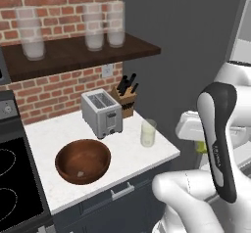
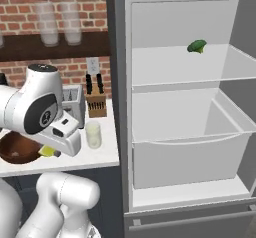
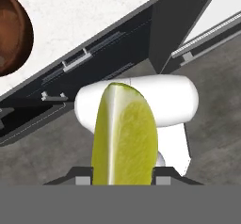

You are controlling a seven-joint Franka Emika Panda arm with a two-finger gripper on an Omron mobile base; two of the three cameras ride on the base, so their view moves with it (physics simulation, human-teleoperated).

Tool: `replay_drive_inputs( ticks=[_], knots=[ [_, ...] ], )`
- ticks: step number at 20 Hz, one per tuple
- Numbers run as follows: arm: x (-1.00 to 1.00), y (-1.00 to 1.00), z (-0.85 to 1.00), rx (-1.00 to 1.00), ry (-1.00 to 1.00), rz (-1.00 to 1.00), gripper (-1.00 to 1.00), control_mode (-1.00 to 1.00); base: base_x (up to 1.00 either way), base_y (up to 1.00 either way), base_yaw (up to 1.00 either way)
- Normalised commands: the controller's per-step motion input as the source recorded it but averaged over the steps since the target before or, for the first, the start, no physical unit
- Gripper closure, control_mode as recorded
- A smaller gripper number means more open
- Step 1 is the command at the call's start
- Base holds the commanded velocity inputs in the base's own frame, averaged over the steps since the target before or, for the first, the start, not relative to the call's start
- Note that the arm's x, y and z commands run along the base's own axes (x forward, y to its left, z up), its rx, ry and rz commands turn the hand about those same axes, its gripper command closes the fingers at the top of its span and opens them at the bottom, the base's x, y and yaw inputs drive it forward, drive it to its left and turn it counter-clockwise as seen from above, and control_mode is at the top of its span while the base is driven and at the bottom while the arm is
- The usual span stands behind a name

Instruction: Grab a lemon wedge from the fridge and one ice cube from the ice bowl, and put them in the glass of lemonade.

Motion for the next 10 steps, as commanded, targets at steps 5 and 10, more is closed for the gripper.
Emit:
replay_drive_inputs(
  ticks=[5, 10],
  knots=[
    [0.47, 0.48, 0.0, -0.07, 0.01, -0.05, 1.0, -1.0, 0.0, 0.0, 0.0],
    [0.47, 0.54, 0.01, -0.13, 0.03, 0.01, 1.0, -1.0, 0.0, 0.0, 0.0]
  ],
)
